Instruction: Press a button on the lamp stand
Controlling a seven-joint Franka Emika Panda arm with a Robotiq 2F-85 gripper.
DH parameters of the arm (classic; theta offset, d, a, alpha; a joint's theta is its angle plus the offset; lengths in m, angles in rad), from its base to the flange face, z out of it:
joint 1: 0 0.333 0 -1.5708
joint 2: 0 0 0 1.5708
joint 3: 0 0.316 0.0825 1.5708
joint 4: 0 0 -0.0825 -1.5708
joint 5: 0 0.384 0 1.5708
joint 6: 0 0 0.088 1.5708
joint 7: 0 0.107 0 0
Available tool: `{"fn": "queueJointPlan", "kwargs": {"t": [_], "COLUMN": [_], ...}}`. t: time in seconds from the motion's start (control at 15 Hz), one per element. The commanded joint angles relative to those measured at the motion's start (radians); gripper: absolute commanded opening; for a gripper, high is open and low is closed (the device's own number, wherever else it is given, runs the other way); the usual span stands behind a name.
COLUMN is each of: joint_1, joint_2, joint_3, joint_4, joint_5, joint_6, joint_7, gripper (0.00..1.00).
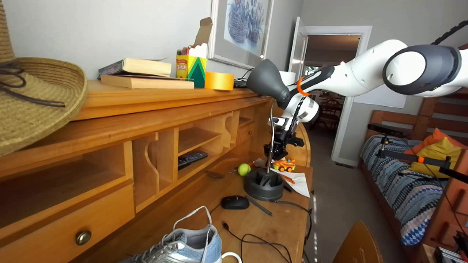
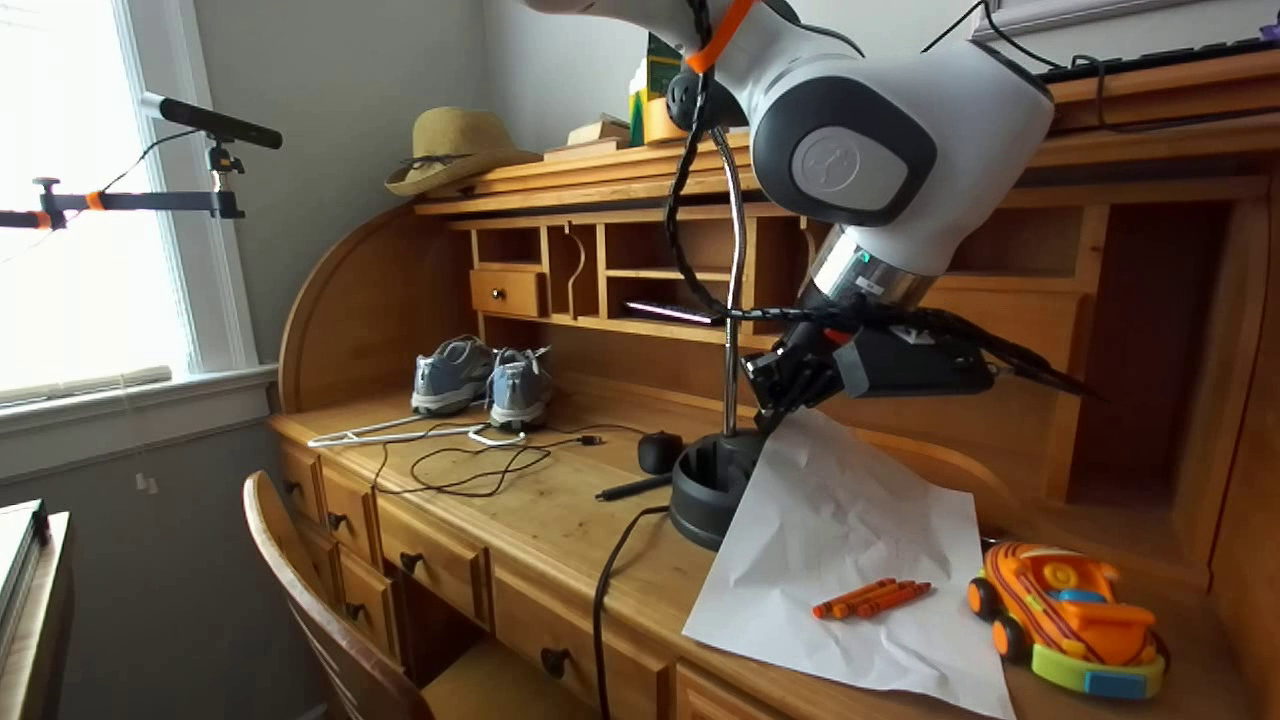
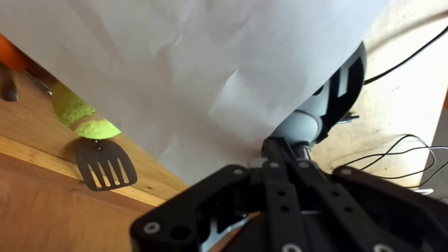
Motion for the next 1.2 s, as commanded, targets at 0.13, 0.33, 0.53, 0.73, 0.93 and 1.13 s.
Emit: {"fn": "queueJointPlan", "kwargs": {"t": [0.13, 0.33, 0.53, 0.73, 0.93, 1.13], "joint_1": [0.012, 0.014, 0.013, 0.013, 0.012, 0.009], "joint_2": [0.007, 0.008, 0.011, 0.013, 0.016, 0.022], "joint_3": [0.001, 0.003, 0.006, 0.008, 0.008, 0.017], "joint_4": [-0.007, -0.007, -0.005, -0.004, -0.003, 0.003], "joint_5": [0.003, 0.004, 0.007, 0.007, 0.006, -0.008], "joint_6": [0.061, 0.066, 0.06, 0.053, 0.046, 0.035], "joint_7": [-0.015, -0.019, -0.022, -0.024, -0.024, -0.022], "gripper": [0.0, 0.0, 0.0, 0.0, 0.0, 0.0]}}
